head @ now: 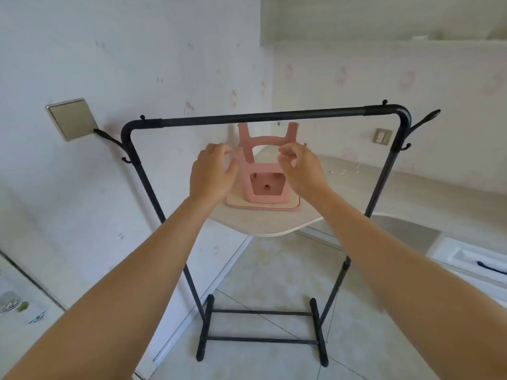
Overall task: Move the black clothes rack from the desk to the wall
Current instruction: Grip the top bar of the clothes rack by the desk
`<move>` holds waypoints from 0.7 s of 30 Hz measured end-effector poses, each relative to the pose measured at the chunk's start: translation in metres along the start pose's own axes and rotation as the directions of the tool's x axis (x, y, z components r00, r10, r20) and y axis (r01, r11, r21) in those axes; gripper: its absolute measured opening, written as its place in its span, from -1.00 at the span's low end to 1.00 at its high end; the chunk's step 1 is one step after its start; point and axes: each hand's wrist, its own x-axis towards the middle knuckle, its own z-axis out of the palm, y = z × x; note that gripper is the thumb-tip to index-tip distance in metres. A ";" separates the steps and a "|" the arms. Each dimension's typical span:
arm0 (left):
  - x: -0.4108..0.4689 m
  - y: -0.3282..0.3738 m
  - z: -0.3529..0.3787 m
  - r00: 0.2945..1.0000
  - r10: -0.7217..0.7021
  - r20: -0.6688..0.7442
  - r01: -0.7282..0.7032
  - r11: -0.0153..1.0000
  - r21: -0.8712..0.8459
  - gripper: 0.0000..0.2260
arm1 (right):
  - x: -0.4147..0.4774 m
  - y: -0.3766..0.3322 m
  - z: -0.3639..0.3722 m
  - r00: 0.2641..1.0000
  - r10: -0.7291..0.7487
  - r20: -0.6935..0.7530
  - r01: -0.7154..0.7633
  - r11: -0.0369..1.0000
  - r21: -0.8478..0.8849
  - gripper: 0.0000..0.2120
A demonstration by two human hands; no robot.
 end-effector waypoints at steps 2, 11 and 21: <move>0.024 -0.010 0.003 0.998 0.050 -0.041 -0.048 0.998 0.048 -0.74 | 0.021 -0.002 0.007 0.999 -0.004 -0.033 0.004 1.000 0.002 -0.74; 0.132 -0.064 0.030 0.975 0.215 -0.051 -0.206 0.968 0.141 -0.59 | 0.130 -0.004 0.050 0.984 -0.157 -0.087 0.129 0.957 -0.262 -0.71; 0.160 -0.100 0.058 0.974 0.186 -0.127 -0.138 0.938 0.317 -0.55 | 0.171 0.035 0.072 0.974 -0.226 -0.035 0.155 0.768 -0.621 -0.61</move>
